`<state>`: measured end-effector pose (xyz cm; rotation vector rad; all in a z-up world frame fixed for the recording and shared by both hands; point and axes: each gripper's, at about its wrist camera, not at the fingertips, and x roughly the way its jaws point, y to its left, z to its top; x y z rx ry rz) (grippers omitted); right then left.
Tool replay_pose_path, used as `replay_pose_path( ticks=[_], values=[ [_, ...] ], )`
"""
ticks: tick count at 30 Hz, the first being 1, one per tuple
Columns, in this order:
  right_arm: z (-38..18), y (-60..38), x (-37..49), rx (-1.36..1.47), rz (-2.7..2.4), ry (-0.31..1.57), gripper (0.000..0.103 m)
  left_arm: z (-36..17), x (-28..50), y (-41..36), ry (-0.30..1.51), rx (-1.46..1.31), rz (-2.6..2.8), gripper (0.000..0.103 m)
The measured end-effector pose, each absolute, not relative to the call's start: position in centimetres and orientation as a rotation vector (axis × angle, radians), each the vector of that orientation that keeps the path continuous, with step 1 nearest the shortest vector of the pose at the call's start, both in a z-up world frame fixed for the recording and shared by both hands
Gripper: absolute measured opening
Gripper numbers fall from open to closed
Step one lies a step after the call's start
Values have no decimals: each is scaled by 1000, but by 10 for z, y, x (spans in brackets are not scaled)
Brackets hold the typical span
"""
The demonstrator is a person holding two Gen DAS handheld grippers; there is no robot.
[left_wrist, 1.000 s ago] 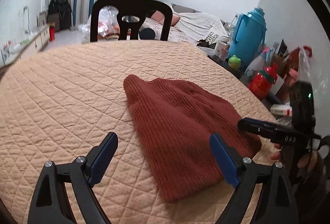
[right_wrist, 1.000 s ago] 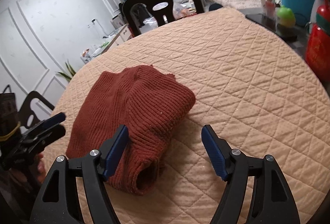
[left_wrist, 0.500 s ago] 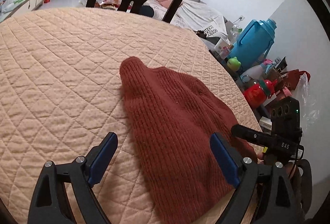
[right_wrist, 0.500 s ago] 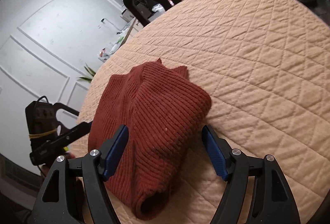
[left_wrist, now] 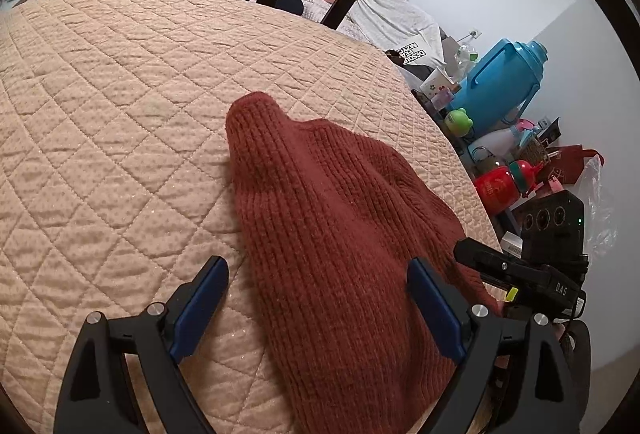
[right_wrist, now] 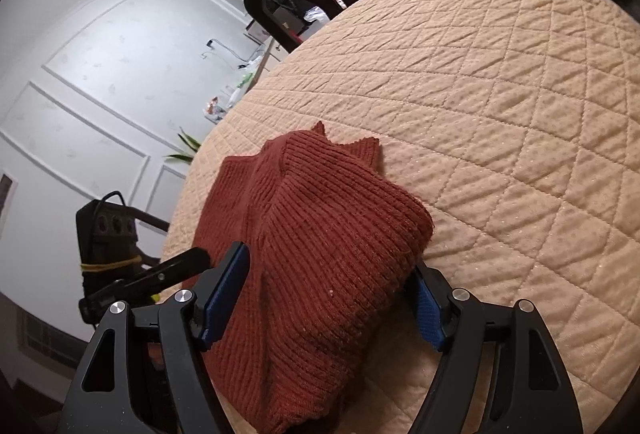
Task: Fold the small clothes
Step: 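Close the right gripper on the bundle edge while the left gripper grasps beside it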
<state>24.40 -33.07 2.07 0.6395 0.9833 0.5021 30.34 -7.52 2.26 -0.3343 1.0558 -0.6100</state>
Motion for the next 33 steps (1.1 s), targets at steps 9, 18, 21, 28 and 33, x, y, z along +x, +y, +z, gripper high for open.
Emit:
replay_pose_path(
  ticks=[9,18,21,28,33],
  values=[
    [22,-321,245,595,520,990,71,21,307,-73,1053,-365,-609,91],
    [19,-325,245,592,490,988,53,19,308,-77,1057,-331,-593,63],
    [19,-325,244,592,485,985,51,18,308,-78,1061,-333,-598,59],
    [22,-321,242,574,482,976,42,18,307,-78,1057,-320,-593,56],
    [24,-317,243,551,473,972,40,19,306,-80,1054,-309,-587,55]
  ],
)
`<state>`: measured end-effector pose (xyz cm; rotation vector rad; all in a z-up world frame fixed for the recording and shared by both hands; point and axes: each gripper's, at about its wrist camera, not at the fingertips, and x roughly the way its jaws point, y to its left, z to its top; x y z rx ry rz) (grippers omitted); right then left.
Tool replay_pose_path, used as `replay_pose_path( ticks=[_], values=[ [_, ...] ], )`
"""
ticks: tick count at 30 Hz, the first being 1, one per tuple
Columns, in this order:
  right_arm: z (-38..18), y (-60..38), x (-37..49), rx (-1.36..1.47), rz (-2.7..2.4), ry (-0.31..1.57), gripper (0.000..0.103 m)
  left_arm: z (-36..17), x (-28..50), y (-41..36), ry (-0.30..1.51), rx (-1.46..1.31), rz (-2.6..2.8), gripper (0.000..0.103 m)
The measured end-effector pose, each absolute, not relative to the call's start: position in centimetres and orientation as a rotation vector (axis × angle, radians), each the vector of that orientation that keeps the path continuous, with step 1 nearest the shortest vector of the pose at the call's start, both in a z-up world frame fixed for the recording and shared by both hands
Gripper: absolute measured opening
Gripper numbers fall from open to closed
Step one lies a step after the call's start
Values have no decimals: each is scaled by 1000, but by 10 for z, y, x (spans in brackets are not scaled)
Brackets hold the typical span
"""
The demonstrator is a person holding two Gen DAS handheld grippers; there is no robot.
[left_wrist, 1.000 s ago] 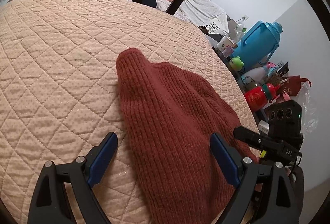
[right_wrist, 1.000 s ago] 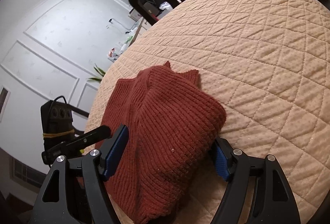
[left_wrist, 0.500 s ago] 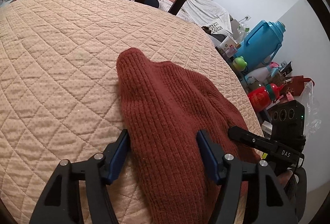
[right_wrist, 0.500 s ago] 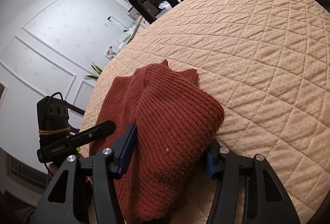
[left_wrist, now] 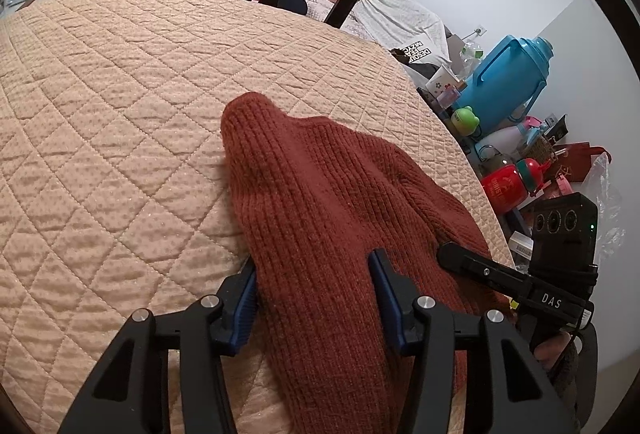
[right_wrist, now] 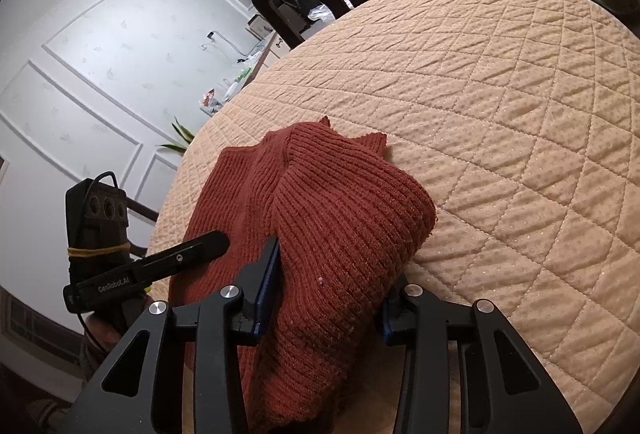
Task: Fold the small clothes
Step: 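Close the right gripper on the bundle edge while the left gripper grasps beside it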
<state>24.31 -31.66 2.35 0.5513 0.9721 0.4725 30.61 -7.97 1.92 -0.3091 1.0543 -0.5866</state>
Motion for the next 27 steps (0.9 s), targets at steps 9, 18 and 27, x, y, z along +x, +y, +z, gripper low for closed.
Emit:
replay_pose_path(
  ticks=[9,18,27],
  values=[
    [24,-313,245,522,464,964,38,23,302,-86,1028,-259,-562,49],
    [25,-311,243,491,456,949,37,28,294,-93,983,-184,-538,44],
    [28,-308,243,446,442,934,36,32,289,-98,943,-118,-519,42]
  ],
)
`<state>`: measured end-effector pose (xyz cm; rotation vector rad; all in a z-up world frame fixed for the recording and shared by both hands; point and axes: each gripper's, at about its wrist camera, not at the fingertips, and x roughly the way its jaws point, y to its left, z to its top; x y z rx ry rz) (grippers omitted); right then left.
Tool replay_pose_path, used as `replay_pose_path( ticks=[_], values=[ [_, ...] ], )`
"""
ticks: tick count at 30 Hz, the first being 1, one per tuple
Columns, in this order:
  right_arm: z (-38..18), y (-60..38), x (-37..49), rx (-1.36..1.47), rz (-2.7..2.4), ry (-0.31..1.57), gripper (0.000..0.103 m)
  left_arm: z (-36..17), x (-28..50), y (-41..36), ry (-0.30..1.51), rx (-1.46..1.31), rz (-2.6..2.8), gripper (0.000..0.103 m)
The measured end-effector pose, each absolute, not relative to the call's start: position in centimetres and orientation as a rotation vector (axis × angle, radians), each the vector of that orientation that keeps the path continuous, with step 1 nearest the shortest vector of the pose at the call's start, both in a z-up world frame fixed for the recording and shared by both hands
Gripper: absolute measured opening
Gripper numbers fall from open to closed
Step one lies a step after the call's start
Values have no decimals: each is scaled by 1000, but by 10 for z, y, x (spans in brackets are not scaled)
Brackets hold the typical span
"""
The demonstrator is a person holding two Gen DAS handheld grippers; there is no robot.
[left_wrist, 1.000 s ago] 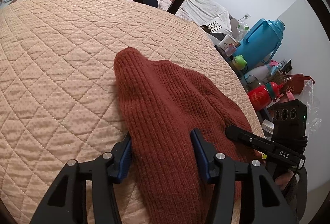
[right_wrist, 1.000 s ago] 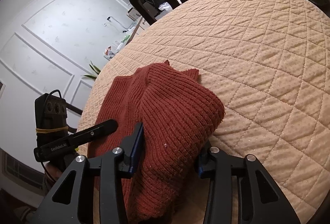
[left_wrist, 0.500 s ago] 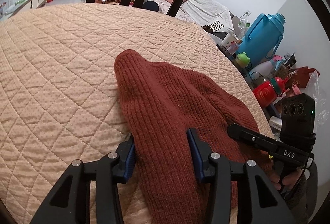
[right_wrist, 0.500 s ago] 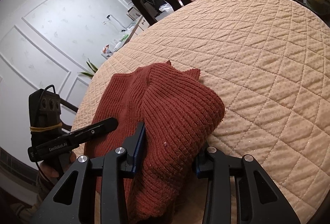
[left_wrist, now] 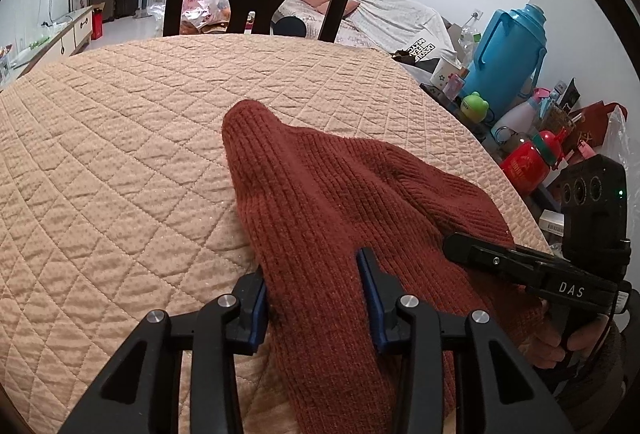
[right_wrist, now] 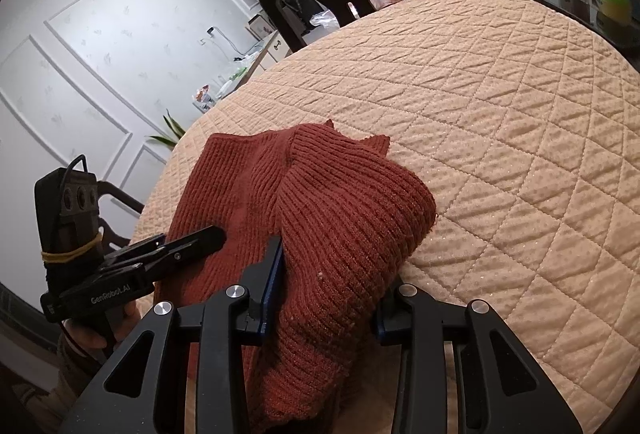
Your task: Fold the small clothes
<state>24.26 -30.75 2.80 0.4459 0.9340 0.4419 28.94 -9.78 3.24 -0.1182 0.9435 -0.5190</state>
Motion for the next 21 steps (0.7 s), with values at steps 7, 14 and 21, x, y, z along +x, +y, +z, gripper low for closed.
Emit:
replay_pose_path(
  ticks=[7,14,21],
  values=[
    [33,-302,240,382,424,913,34,35,286,-100,928,-92,-509,41],
    [37,-301,236,359,411,897,31,36,284,-99,926,-98,-510,37],
    [61,-280,226,316,437,848,27,52,278,-85,894,-113,-496,34]
  ],
)
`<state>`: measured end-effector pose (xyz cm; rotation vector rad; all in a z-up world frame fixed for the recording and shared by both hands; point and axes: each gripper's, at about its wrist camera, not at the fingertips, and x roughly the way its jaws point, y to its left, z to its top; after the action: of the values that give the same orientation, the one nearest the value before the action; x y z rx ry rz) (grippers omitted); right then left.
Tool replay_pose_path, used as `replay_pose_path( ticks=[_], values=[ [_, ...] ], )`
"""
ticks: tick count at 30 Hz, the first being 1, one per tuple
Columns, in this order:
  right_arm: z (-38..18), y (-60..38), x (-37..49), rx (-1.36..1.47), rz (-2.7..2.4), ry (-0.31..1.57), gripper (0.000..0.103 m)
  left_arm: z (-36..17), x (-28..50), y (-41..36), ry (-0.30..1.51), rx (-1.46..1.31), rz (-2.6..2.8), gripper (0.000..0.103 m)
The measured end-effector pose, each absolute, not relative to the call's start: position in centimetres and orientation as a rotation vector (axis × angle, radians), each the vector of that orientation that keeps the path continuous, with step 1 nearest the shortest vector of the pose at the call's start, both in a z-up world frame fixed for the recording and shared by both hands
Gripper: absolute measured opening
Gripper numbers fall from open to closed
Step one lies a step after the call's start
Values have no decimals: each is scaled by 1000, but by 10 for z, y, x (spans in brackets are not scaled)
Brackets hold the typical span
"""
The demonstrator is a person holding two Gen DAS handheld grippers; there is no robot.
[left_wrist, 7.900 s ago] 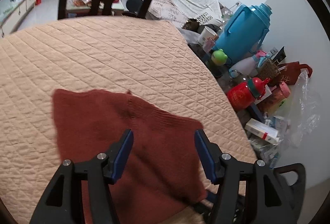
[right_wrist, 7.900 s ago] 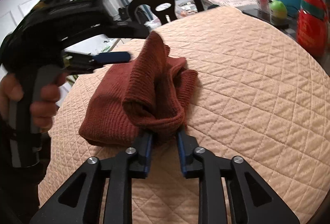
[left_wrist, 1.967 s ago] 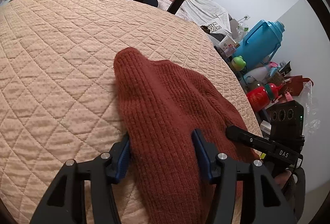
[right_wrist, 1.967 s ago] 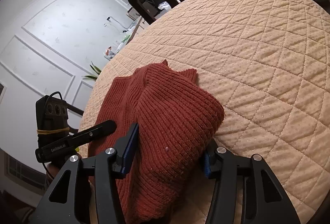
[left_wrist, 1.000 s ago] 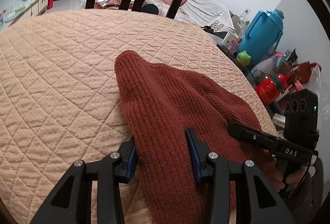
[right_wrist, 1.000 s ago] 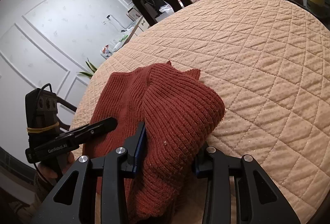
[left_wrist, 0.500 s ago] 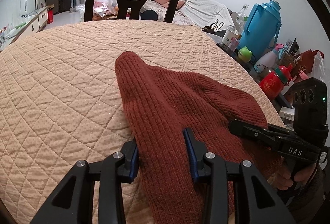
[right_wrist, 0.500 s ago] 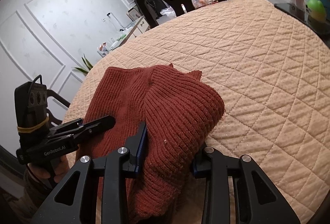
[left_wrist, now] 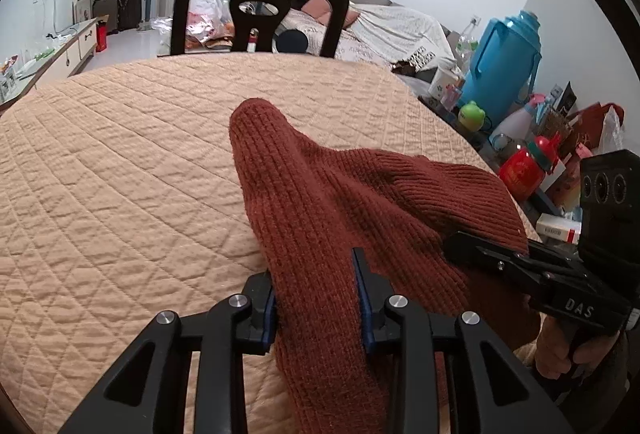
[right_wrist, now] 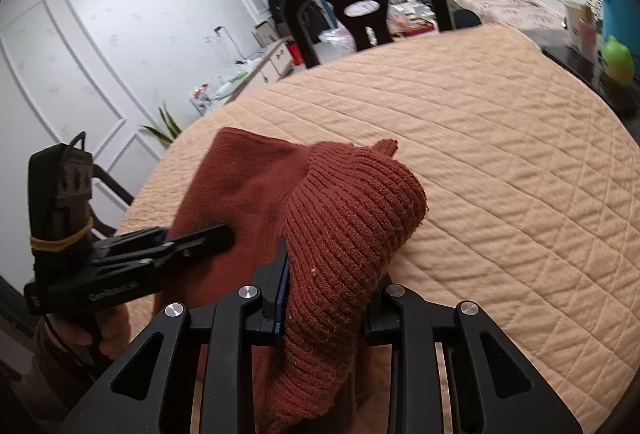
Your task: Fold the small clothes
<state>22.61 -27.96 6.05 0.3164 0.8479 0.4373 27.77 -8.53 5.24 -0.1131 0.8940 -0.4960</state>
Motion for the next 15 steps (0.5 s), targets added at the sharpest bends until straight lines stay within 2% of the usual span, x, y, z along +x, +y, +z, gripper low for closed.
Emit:
replay_pose_path(
  ticks=[15],
  values=[
    [76,-179,244,317,598,854,27,73,260,26,853,-145,-315,34]
  ],
)
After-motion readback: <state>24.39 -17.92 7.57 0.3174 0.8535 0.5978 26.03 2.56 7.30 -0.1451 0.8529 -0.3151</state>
